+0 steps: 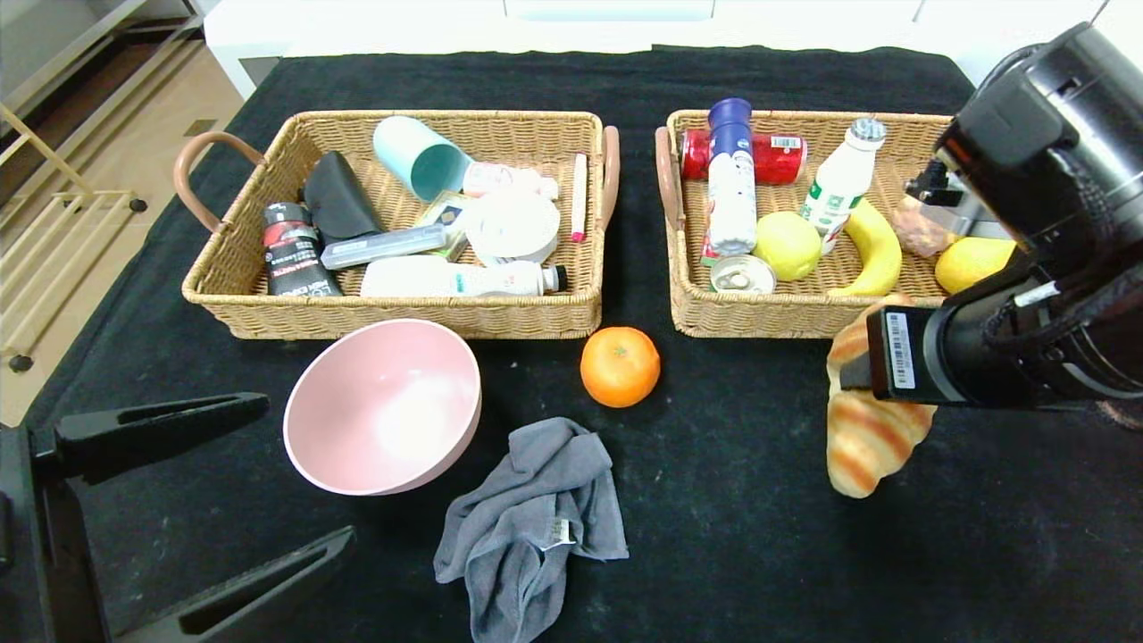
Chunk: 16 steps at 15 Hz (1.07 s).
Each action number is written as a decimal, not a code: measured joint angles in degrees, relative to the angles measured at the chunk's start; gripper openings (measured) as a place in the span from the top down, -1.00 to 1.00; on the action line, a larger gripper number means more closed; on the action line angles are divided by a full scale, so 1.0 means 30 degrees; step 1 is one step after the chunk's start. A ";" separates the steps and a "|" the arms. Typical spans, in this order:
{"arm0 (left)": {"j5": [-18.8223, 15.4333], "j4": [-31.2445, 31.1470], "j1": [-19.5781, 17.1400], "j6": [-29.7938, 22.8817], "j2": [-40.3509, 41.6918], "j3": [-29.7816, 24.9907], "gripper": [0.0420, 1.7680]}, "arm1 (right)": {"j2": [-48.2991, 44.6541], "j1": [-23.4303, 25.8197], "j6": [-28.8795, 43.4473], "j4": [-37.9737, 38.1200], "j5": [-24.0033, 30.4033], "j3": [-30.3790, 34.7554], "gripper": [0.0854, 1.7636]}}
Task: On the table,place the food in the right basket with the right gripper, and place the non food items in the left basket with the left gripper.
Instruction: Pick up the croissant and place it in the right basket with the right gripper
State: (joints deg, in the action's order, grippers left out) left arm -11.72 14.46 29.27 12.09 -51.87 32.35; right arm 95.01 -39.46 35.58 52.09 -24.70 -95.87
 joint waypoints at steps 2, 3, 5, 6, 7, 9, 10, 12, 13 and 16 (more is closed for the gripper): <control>0.0000 0.0004 0.0000 0.0008 0.0045 0.0020 -0.94 | -0.0020 0.0943 -0.1069 -0.0329 -0.0008 -0.0735 0.11; 0.0000 0.0004 0.0000 0.0012 0.0057 0.0020 -0.94 | 0.0028 0.1625 -0.1666 -0.0589 0.0004 -0.1276 0.11; 0.0000 0.0004 0.0000 0.0012 0.0085 0.0016 -0.94 | 0.0236 0.2901 -0.2499 -0.0902 0.0020 -0.2166 0.11; 0.0004 0.0012 0.0000 0.0012 0.0093 0.0016 -0.94 | 0.0386 0.3470 -0.2812 -0.0947 0.0012 -0.2515 0.11; 0.0000 0.0012 0.0000 0.0020 0.0102 0.0016 -0.94 | 0.0524 0.3938 -0.2970 -0.0983 0.0020 -0.2840 0.11; 0.0000 0.0004 0.0000 0.0020 0.0118 0.0016 -0.94 | 0.0833 0.4888 -0.3300 -0.1073 0.0000 -0.3279 0.11; 0.0000 0.0012 0.0000 0.0020 0.0130 0.0016 -0.94 | 0.0955 0.5262 -0.3531 -0.1434 -0.0008 -0.3373 0.11; 0.0000 0.0004 0.0000 0.0020 0.0158 0.0016 -0.94 | 0.1182 0.5933 -0.4092 -0.2731 -0.0008 -0.3446 0.11; 0.0004 0.0004 0.0000 0.0020 0.0183 0.0020 -0.94 | 0.1292 0.6173 -0.4283 -0.3499 0.0000 -0.3446 0.11; 0.0000 0.0004 -0.0008 0.0020 0.0203 0.0020 -0.94 | 0.1532 0.6441 -0.4933 -0.5088 -0.0008 -0.3543 0.11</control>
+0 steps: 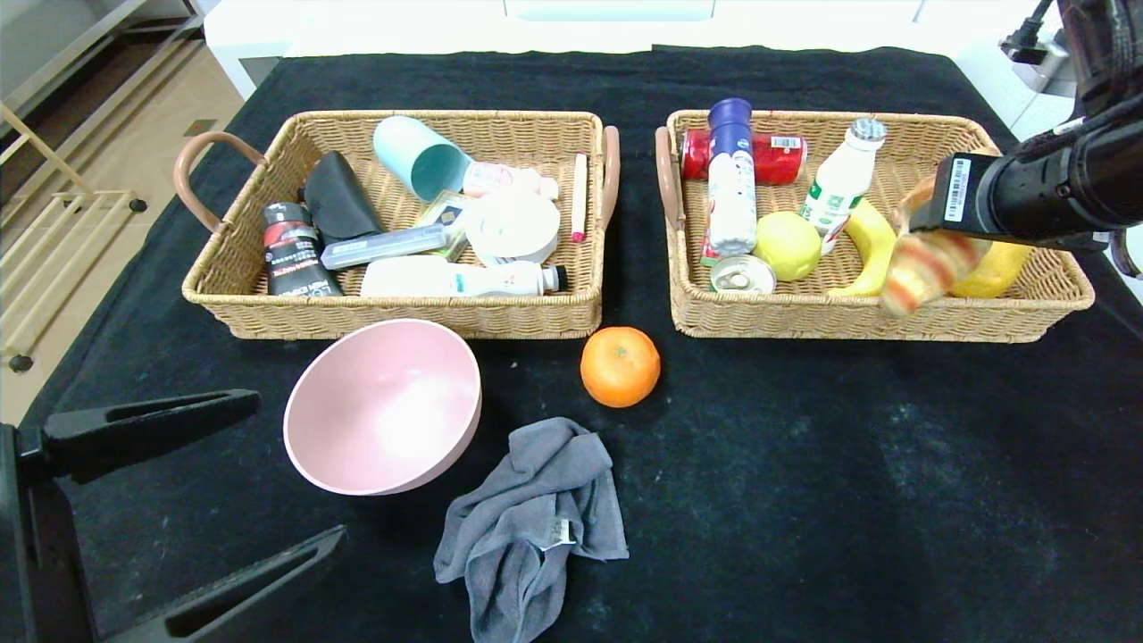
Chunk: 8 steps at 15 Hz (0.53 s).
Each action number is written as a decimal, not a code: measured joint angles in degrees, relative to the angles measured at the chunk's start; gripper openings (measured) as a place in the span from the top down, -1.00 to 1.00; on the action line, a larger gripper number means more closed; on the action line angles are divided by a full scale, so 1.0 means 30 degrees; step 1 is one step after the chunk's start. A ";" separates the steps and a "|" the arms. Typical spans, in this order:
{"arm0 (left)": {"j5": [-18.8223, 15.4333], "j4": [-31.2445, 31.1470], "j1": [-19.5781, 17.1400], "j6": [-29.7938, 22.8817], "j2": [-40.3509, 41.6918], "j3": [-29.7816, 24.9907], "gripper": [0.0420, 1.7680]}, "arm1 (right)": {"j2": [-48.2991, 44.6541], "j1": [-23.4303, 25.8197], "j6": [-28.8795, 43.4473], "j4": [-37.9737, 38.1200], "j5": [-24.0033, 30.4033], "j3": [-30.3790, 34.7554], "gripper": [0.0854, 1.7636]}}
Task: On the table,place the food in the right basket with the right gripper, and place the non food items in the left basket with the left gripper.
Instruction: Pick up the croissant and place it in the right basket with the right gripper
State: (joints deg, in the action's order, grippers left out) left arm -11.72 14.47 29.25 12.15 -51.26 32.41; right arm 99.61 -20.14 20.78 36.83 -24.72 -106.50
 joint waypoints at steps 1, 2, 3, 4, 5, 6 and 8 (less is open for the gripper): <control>0.0004 0.0000 0.0000 0.0000 0.0000 0.0000 -0.94 | 0.0093 0.0024 -0.0069 -0.0386 0.0000 -0.0138 0.11; 0.0004 0.0000 0.0000 0.0000 0.0008 0.0000 -0.94 | 0.0203 0.0045 -0.0106 -0.0597 0.0000 -0.0406 0.11; 0.0004 0.0000 0.0008 0.0000 0.0008 0.0000 -0.94 | 0.0321 0.0065 -0.0102 -0.0646 -0.0008 -0.0719 0.11; 0.0004 0.0000 0.0000 0.0000 0.0008 0.0000 -0.94 | 0.0467 0.0102 -0.0085 -0.0662 -0.0037 -0.1069 0.11; 0.0012 0.0000 0.0000 -0.0008 0.0008 0.0008 -0.94 | 0.0642 0.0171 -0.0085 -0.0683 -0.0256 -0.1406 0.11; 0.0004 0.0000 0.0008 0.0000 0.0008 0.0008 -0.94 | 0.0809 0.0228 -0.0102 -0.0699 -0.0549 -0.1585 0.11; 0.0012 0.0000 0.0008 0.0000 0.0008 0.0008 -0.94 | 0.1170 0.0284 -0.0122 -0.0776 -0.0715 -0.1804 0.11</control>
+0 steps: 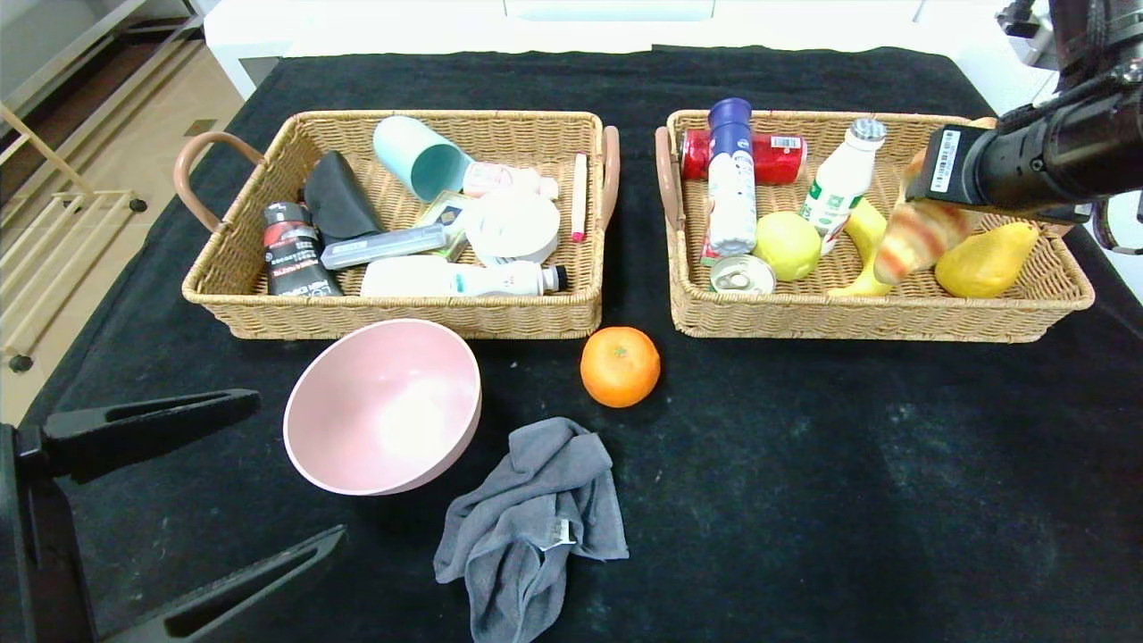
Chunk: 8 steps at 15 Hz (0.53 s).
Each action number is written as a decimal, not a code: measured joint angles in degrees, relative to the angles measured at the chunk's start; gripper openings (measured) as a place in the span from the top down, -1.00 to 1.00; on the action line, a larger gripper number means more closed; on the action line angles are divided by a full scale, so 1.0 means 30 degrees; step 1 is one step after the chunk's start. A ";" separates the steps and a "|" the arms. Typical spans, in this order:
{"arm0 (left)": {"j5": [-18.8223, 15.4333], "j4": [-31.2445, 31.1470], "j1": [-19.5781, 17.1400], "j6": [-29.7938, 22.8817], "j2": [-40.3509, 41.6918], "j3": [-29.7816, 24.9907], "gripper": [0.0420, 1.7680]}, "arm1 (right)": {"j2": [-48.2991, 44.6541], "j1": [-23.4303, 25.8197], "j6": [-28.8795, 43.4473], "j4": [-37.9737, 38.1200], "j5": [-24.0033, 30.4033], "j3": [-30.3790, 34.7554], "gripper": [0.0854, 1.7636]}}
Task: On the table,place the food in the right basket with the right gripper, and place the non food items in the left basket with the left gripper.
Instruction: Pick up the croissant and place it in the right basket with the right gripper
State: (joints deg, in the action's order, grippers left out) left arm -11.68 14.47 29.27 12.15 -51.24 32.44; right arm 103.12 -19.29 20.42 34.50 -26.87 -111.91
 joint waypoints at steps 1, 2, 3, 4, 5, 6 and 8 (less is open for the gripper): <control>0.0008 0.0000 0.0000 0.0000 0.0016 0.0000 -0.94 | 0.0171 0.0028 -0.0016 -0.0467 0.0000 -0.0118 0.11; 0.0016 0.0008 0.0000 0.0000 0.0037 0.0016 -0.94 | 0.0317 0.0053 -0.0020 -0.1065 0.0008 -0.0175 0.11; 0.0008 0.0008 0.0000 0.0000 0.0057 0.0020 -0.94 | 0.0475 0.0061 -0.0081 -0.1495 0.0008 -0.0203 0.11; 0.0016 0.0024 0.0000 0.0000 0.0081 0.0028 -0.94 | 0.0593 0.0073 -0.0110 -0.1508 0.0008 -0.0203 0.11; 0.0016 0.0028 0.0000 0.0000 0.0093 0.0045 -0.94 | 0.0679 0.0089 -0.0122 -0.1508 0.0008 -0.0211 0.11; 0.0016 0.0037 0.0000 0.0000 0.0118 0.0065 -0.94 | 0.0740 0.0089 -0.0130 -0.1544 0.0008 -0.0228 0.11; 0.0016 0.0037 0.0000 0.0000 0.0154 0.0081 -0.94 | 0.0809 0.0126 -0.0110 -0.1504 0.0020 -0.0228 -0.07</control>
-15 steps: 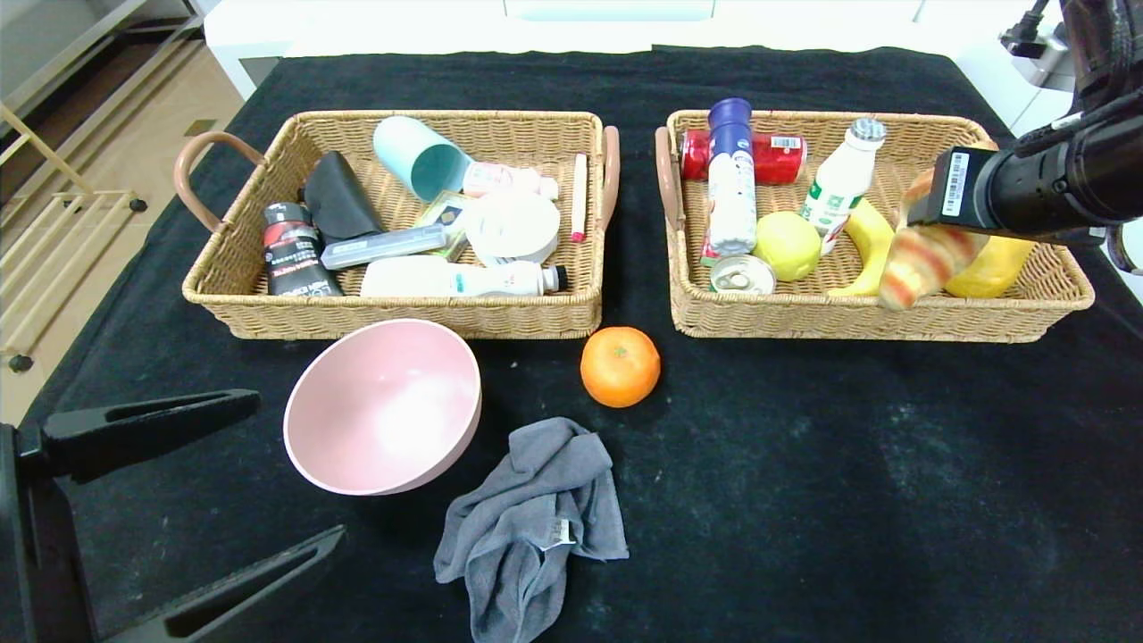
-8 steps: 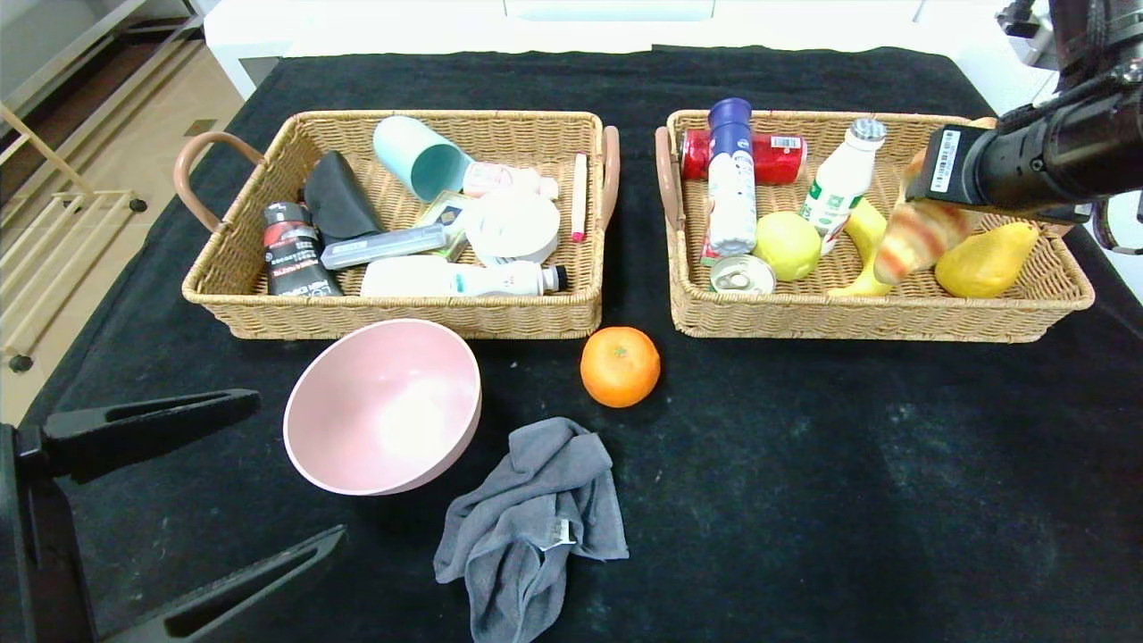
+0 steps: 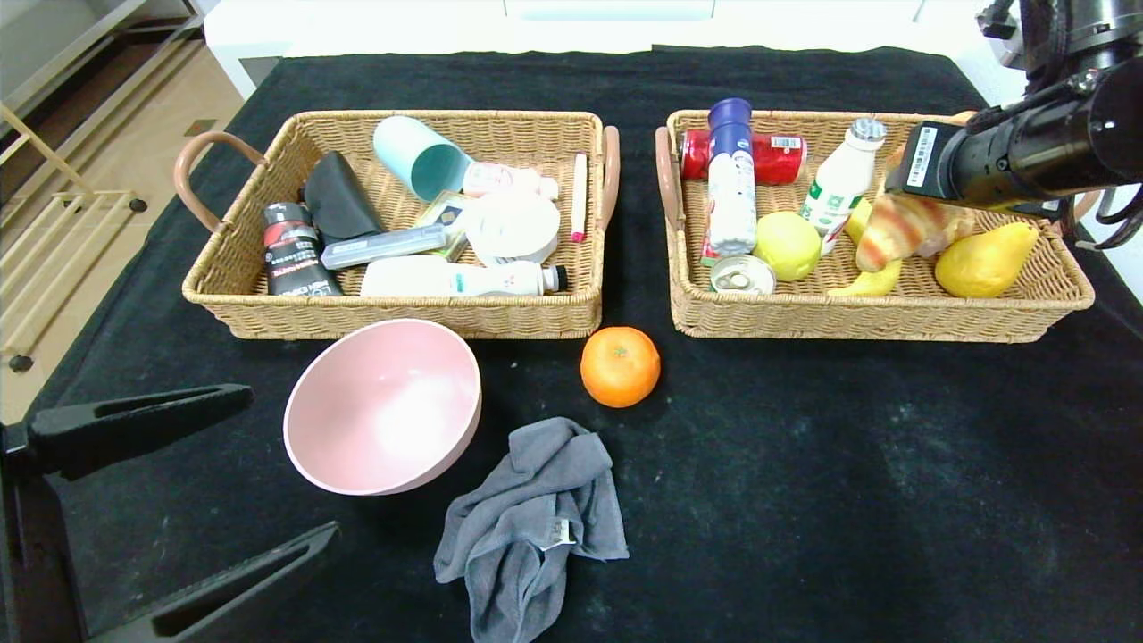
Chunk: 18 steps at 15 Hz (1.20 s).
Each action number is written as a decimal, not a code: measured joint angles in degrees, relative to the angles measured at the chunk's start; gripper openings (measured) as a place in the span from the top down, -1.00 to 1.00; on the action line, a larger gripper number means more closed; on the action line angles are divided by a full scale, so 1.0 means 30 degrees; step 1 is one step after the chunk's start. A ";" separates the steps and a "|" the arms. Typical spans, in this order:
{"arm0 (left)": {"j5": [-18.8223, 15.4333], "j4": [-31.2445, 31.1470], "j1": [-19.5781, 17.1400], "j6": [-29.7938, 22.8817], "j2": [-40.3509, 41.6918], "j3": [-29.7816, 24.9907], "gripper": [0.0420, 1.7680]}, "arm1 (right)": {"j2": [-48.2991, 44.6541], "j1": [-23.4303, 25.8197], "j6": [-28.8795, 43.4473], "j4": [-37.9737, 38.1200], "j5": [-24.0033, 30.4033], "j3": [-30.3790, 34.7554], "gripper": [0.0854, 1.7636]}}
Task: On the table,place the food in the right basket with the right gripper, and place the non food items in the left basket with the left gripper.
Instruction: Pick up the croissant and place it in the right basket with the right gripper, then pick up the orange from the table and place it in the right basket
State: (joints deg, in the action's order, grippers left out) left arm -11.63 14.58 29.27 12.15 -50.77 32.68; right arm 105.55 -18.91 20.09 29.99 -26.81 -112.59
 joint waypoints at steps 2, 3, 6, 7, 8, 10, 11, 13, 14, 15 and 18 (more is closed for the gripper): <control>0.0000 0.0000 0.0000 0.0000 0.0028 0.0008 -0.94 | 0.0000 -0.0016 0.0000 0.0061 0.0016 0.0024 -0.28; 0.0000 -0.0008 0.0000 0.0000 0.0037 0.0008 -0.94 | -0.0004 -0.0045 0.0000 0.0081 0.0016 0.0028 -0.37; 0.0008 -0.0012 0.0000 0.0000 0.0049 -0.0016 -0.94 | -0.0012 -0.0073 0.0020 0.0102 0.0024 0.0110 -0.56; 0.0008 -0.0012 0.0000 0.0000 0.0049 -0.0024 -0.94 | -0.0012 -0.0073 0.0028 0.0102 0.0024 0.0126 -0.60; 0.0000 -0.0012 0.0000 0.0000 0.0057 -0.0024 -0.94 | -0.0020 -0.0089 0.0016 0.0110 0.0024 0.0130 -0.64; 0.0000 -0.0008 -0.0008 0.0000 0.0065 -0.0028 -0.94 | -0.0028 -0.0171 0.0016 0.0175 0.0024 0.0146 -0.71; 0.0000 -0.0008 -0.0008 0.0000 0.0065 -0.0028 -0.94 | -0.0028 -0.0183 0.0008 0.0191 0.0008 0.0154 -0.73; 0.0000 -0.0008 -0.0008 0.0000 0.0073 -0.0028 -0.94 | -0.0069 -0.0199 0.0000 0.0207 -0.0004 0.0154 -0.78; 0.0000 -0.0008 -0.0008 0.0000 0.0073 -0.0024 -0.94 | -0.0102 -0.0211 0.0008 0.0219 0.0000 0.0154 -0.80; 0.0008 -0.0008 -0.0008 0.0000 0.0073 -0.0024 -0.94 | -0.0142 -0.0228 0.0008 0.0240 -0.0004 0.0154 -0.81; -0.0008 -0.0020 -0.0008 -0.0008 0.0114 0.0000 -0.94 | -0.0305 -0.0321 0.0037 0.0910 0.0008 0.0183 -0.85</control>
State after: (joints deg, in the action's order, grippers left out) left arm -11.65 14.52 29.25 12.13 -50.43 32.68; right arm 104.63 -19.87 20.20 32.72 -26.78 -112.04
